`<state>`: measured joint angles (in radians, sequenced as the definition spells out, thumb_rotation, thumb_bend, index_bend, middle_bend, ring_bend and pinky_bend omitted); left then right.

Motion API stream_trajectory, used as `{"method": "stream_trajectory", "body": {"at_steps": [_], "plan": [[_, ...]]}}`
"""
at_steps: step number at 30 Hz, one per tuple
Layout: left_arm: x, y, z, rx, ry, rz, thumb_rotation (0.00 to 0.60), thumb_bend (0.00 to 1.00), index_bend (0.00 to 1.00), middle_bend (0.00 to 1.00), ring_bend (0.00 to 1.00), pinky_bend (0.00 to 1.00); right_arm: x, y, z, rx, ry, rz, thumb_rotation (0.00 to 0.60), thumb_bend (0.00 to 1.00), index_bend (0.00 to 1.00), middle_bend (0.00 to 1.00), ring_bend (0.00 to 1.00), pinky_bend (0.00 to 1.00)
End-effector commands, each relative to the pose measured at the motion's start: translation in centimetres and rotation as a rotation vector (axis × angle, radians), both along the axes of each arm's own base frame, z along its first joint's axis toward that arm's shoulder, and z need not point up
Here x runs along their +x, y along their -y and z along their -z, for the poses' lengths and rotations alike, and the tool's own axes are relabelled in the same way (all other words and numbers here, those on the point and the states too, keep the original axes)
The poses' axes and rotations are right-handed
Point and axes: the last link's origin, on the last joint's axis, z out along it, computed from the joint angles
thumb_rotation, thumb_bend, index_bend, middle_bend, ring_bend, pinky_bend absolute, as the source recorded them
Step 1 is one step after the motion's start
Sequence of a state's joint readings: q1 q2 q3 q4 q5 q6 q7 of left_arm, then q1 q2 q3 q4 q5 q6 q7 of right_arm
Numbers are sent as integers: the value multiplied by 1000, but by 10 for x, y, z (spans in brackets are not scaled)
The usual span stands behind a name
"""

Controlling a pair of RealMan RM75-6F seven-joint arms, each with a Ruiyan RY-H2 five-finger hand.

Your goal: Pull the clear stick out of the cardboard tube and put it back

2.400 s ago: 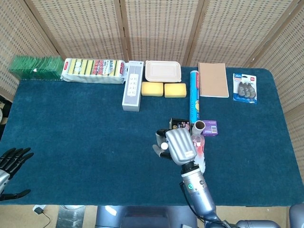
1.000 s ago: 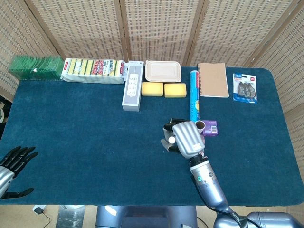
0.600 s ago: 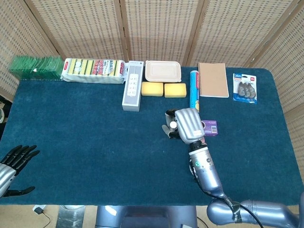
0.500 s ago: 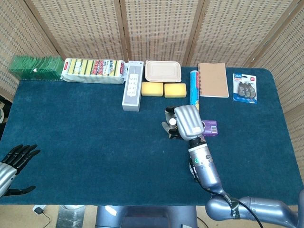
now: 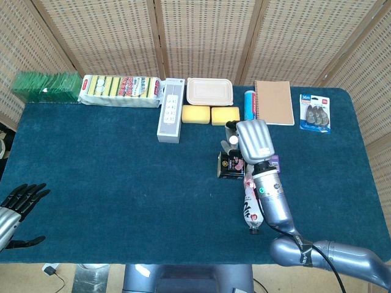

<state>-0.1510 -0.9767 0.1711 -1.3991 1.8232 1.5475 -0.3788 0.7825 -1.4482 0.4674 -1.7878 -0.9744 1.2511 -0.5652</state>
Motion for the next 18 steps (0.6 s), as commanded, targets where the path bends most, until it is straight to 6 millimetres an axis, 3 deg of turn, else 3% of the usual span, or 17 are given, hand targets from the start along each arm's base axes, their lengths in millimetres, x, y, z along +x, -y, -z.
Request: {"method": "stream_trajectory", "body": {"at_steps": [1,18], "plan": [[0,0,0,2,1,0,543,84,37,40,0,0,-6,3,-3,-6,-2,15,600,460,811,952,1000,1000],[0,0,-1,10,5,-1,546,84,37,39,0,0,-41,6,-18,-38,-30,71,600,460,811,952,1000,1000]]}}
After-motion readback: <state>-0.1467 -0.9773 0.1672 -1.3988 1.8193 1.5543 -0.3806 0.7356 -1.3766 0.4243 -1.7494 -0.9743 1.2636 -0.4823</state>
